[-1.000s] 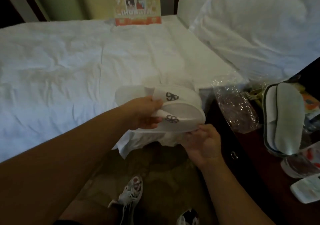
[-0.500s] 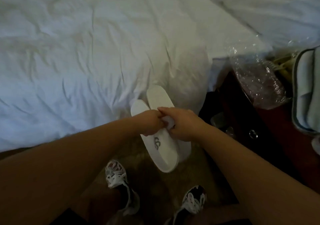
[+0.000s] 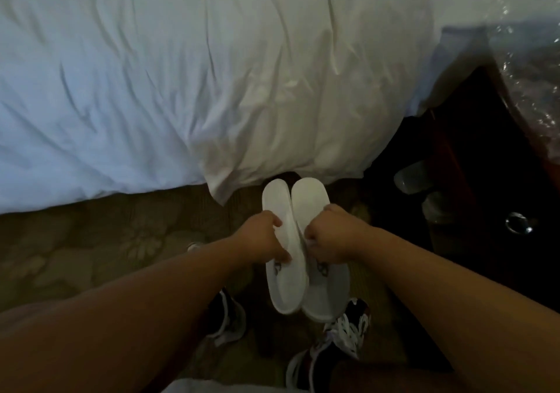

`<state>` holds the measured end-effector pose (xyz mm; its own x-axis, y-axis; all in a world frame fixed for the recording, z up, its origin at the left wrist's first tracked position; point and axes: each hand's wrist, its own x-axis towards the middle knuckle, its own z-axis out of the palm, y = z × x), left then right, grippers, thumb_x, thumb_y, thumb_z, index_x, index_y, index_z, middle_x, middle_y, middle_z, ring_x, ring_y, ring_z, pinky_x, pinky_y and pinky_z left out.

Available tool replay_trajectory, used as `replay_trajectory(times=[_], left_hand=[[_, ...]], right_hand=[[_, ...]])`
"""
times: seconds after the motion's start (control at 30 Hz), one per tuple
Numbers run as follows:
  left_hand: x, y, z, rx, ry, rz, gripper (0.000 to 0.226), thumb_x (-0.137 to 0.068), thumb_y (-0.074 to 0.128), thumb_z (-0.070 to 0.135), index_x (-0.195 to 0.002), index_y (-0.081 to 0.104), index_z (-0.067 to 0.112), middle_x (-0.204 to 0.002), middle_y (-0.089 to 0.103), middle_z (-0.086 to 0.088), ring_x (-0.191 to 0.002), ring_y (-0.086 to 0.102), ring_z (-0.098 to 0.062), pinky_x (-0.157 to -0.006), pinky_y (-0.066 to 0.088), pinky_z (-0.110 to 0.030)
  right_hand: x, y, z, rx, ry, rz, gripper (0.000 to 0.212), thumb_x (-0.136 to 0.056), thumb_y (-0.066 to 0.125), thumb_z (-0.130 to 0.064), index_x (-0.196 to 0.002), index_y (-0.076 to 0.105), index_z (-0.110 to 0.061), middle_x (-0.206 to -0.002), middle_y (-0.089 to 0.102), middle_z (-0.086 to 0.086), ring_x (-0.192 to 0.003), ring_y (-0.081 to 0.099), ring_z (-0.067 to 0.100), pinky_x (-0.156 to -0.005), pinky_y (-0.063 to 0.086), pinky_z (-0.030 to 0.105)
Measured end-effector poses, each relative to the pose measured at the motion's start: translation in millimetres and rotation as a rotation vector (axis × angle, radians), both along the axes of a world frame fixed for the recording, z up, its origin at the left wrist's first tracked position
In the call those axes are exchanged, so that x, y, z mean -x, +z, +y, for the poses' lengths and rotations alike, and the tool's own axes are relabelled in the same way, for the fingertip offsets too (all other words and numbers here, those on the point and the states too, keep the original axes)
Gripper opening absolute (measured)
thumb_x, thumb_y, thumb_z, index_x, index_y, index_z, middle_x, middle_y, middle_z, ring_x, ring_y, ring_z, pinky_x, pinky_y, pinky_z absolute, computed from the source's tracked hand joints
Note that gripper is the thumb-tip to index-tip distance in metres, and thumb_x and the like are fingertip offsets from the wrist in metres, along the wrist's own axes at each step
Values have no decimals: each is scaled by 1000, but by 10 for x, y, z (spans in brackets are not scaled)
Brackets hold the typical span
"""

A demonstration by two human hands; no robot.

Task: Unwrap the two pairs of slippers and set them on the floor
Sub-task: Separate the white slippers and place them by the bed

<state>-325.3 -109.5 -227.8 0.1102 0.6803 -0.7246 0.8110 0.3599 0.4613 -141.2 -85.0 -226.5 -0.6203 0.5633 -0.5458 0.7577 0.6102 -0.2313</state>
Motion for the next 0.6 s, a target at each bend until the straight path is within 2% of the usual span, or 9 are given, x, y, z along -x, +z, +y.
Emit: replay_trajectory(times=[0.07, 0.13, 0.23, 0.3, 0.37, 0.4, 0.5, 0.6], left_hand=[[38, -132, 38, 9, -31, 51, 65, -57, 90, 39, -106, 63, 6, -116, 62, -13, -93, 59, -23, -64, 44, -26], [48, -250, 98, 44, -98, 70, 61, -62, 86, 44, -100, 67, 1, -113, 65, -18, -94, 61, -27, -72, 49, -33], [43, -454, 179, 187, -207, 93, 67, -65, 85, 38, -121, 62, 10, -121, 62, -6, -105, 59, -22, -80, 50, -30], [37, -619, 252, 250, -269, 120, 72, -68, 84, 27, -132, 54, 13, -129, 58, -4, -112, 56, -22, -89, 50, -30], [41, -754, 314, 235, -338, 157, 71, -72, 82, 24, -135, 52, 12, -132, 56, -5, -116, 55, -23, -93, 48, -30], [48, -822, 350, 222, -378, 180, 69, -73, 81, 27, -134, 53, 12, -131, 57, -5, -116, 55, -23, -93, 47, -29], [112, -992, 455, 174, -485, 249, 57, -78, 76, 37, -126, 59, 9, -123, 61, -8, -111, 57, -23, -84, 44, -25], [213, -1190, 574, 147, -523, 259, 53, -84, 66, 48, -118, 63, 8, -119, 62, -9, -107, 58, -23, -79, 40, -26]], right_hand=[[-8, -139, 22, 84, -113, 58, 35, -82, 51, -37, -52, 43, -23, -58, 46, -6, -62, 48, 19, -57, 32, 23], [-16, -282, 54, 96, -162, 64, 33, -77, 54, -38, -49, 43, -23, -57, 44, -5, -56, 43, 16, -48, 21, 22], [27, -520, 123, 100, -183, 52, 34, -77, 57, -38, -49, 42, -25, -55, 43, -6, -53, 36, 6, -62, 24, 24], [74, -724, 197, 130, -190, 43, 35, -79, 56, -41, -51, 40, -27, -56, 42, -8, -57, 38, 10, -76, 29, 30], [114, -871, 247, 158, -164, -1, 34, -80, 56, -47, -56, 40, -29, -61, 43, -11, -69, 41, 14, -92, 30, 38], [138, -948, 279, 189, -145, -25, 33, -79, 58, -50, -60, 40, -30, -64, 44, -12, -76, 41, 15, -93, 28, 40], [221, -1126, 383, 283, -113, -68, 36, -65, 70, -58, -76, 44, -36, -78, 49, -12, -88, 38, 17, -83, 26, 38], [296, -1274, 513, 305, -60, -85, 50, -57, 77, -57, -88, 42, -40, -94, 54, -11, -99, 49, 19, -93, 26, 43]])
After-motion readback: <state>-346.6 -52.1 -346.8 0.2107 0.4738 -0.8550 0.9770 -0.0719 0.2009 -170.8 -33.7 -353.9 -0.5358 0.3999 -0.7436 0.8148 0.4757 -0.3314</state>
